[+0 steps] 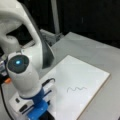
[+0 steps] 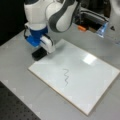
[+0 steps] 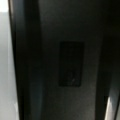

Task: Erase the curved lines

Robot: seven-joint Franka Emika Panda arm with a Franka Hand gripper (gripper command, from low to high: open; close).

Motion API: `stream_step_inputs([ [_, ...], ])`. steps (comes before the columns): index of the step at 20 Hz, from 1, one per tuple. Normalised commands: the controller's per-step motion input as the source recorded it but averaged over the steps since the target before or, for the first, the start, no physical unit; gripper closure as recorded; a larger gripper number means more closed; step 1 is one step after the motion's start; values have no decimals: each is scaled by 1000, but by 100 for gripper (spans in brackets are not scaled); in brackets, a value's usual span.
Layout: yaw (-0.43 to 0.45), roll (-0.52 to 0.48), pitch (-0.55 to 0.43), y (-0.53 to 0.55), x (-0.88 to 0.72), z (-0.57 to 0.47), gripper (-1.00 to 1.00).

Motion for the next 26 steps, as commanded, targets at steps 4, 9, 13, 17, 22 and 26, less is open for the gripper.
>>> stream_step_inputs([
  [4, -78, 27, -150, 43, -82, -129, -100],
  [9, -70, 33, -162, 35, -61, -125, -100],
  [13, -68, 35, -175, 17, -55, -154, -100],
  [17, -66, 50, -179, 11, -51, -181, -100],
  [22, -68, 72, -176, 16, -48, -146, 100],
  [26, -77, 83, -171, 18, -79, -118, 100],
])
